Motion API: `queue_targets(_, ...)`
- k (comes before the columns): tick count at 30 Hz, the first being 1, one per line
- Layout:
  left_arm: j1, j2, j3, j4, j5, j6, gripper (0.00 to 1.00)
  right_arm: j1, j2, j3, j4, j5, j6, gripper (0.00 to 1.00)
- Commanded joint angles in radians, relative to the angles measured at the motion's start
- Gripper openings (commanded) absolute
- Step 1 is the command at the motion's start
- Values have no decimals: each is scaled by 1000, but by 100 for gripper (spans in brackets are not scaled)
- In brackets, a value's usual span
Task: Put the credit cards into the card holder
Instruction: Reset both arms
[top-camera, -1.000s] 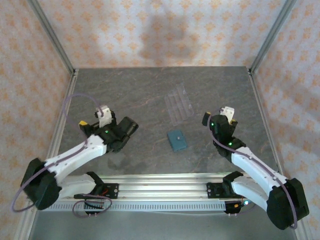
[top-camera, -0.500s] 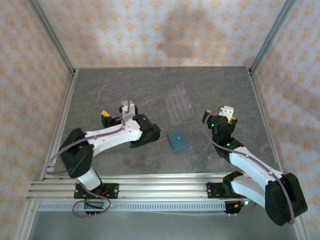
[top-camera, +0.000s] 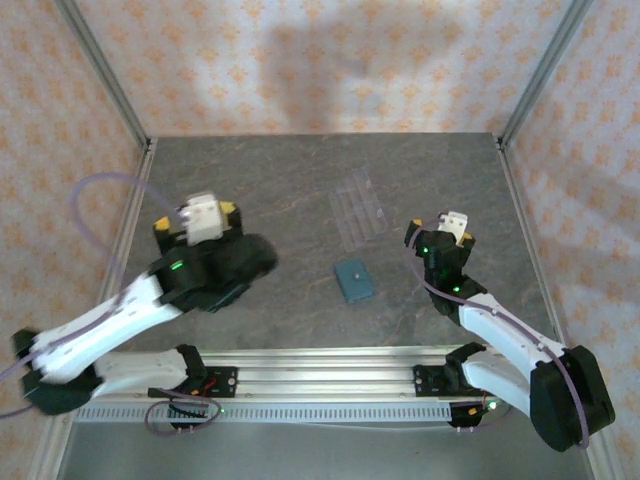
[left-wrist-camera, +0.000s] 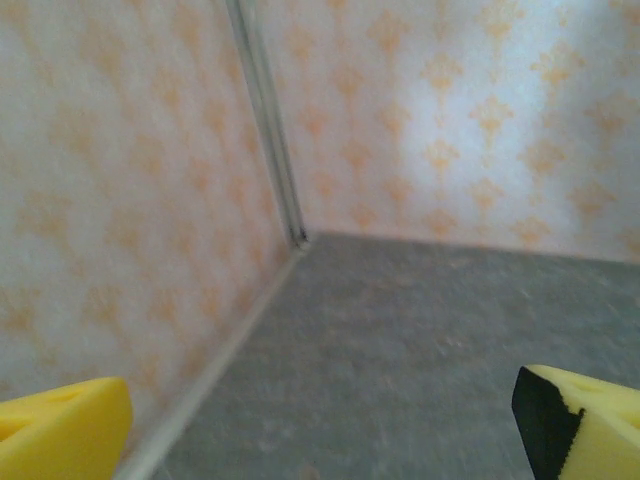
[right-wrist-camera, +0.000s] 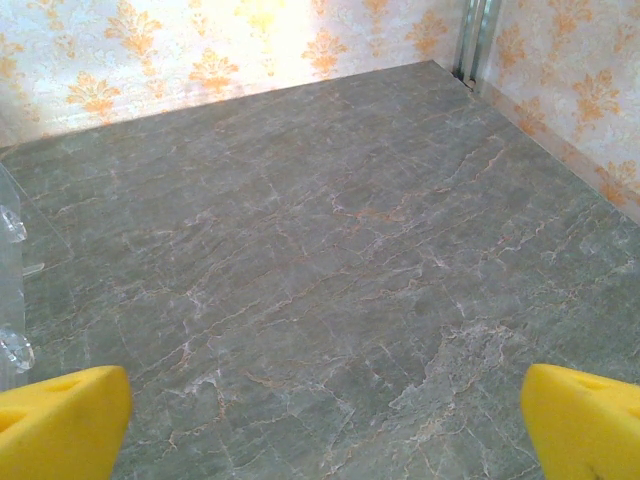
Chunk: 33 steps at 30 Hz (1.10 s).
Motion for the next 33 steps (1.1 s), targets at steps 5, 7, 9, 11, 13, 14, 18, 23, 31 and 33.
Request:
queue_targets(5,228,-185,-173,649,404,647,100,-6,-27,-1,20,54,1,99)
queue_targets(7,333,-192,-278,763,478,664,100,-6,-38,0,11,66,-21,99)
queue_targets(9,449,-199,-416,912,592,669,100,-8,-58,-20,34,94,-53,99)
queue_targets(11,530,-175,-540,1064,627,644,100,-9,-69,-46,84,126,-72,100)
queue_targets(13,591,-122,-605,1137,614,623,99,-13,-79,-57,100,123,-89,100)
queue_targets(14,614,-82,-621,1165,599,635,100,-14,-83,-59,97,125,-95,100)
queue_targets(18,665,55,-670,1317,576,689,100,-27,-86,-112,198,183,-156,100)
queue_targets(23,708,223,-762,1554,496,697,100,-153,-29,-175,322,120,-116,100)
queue_targets(31,792,460,-870,1999,619,730,100,-263,255,-142,539,10,-87,100)
queue_targets(33,804,446,-851,1928,693,722,99,-265,292,-138,585,-8,-104,100)
